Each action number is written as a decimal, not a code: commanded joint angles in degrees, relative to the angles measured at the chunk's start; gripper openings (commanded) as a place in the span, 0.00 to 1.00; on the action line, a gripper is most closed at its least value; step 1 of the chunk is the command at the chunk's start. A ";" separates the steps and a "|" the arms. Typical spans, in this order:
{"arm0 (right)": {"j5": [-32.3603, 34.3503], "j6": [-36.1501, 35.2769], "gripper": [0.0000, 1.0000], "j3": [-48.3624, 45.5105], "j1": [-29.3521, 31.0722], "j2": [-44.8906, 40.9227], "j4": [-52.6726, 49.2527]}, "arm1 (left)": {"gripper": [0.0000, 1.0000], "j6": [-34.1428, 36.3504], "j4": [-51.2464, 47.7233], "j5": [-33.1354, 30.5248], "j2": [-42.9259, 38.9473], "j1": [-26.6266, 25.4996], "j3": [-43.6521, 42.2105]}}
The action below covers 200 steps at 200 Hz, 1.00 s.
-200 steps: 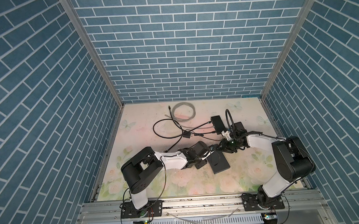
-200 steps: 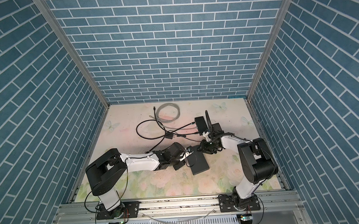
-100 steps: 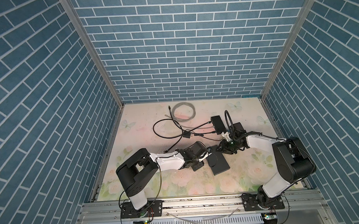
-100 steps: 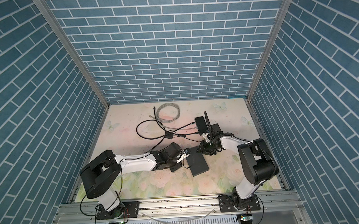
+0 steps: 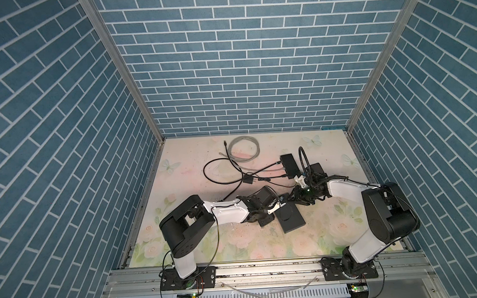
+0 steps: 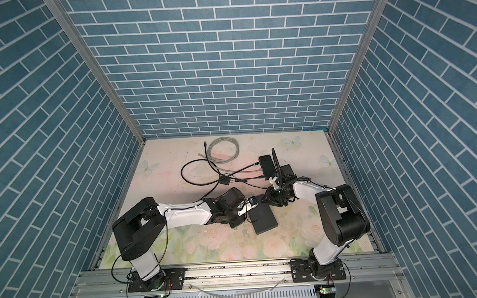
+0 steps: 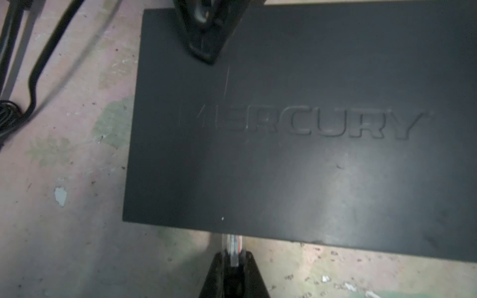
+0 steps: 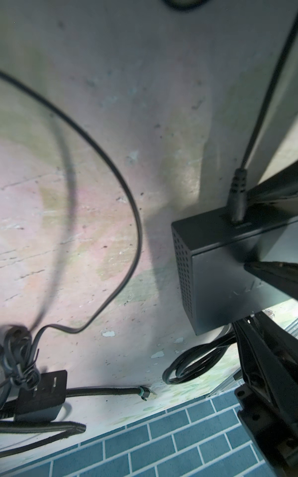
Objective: Insert the plug into the switch port
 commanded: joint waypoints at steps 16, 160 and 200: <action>-0.34 0.91 0.37 -2.25 0.45 0.26 -1.75 | 0.05 1.00 -3.79 0.37 4.00 -0.35 -0.36; 0.15 2.13 0.36 -5.48 0.45 -0.56 -1.17 | 0.04 4.34 -2.46 7.00 5.69 -3.59 -1.18; -0.25 2.75 0.36 -6.96 0.45 -0.81 0.11 | 0.05 2.28 -1.69 1.98 6.82 -3.77 -1.12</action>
